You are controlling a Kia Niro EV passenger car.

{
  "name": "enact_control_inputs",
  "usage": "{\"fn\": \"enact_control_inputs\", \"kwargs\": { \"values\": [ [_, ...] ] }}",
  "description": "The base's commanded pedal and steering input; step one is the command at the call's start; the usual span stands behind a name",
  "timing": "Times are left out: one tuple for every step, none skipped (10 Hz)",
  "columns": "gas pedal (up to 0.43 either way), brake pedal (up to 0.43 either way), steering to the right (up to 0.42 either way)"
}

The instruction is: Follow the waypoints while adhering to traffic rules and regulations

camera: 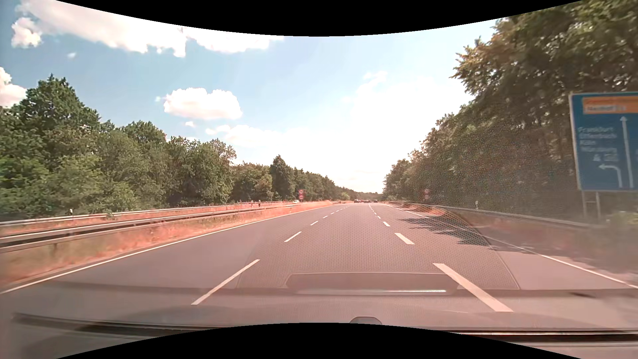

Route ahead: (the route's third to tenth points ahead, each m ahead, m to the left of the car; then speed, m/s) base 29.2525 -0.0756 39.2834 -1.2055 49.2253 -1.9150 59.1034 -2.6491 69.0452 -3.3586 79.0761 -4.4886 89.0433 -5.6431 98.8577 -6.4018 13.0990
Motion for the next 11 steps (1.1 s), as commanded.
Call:
{"fn": "enact_control_inputs", "kwargs": {
  "values": [
    [0.0, 0.0, 0.011],
    [0.0, 0.0, 0.011],
    [0.0, 0.0, 0.011],
    [0.0, 0.0, 0.011],
    [0.0, 0.0, 0.01],
    [0.0, 0.0, 0.01],
    [0.0, 0.0, 0.01],
    [0.0, 0.0, 0.01],
    [0.0, 0.0, 0.01],
    [0.0, 0.0, 0.01],
    [0.0, 0.0, 0.008]
  ]
}}
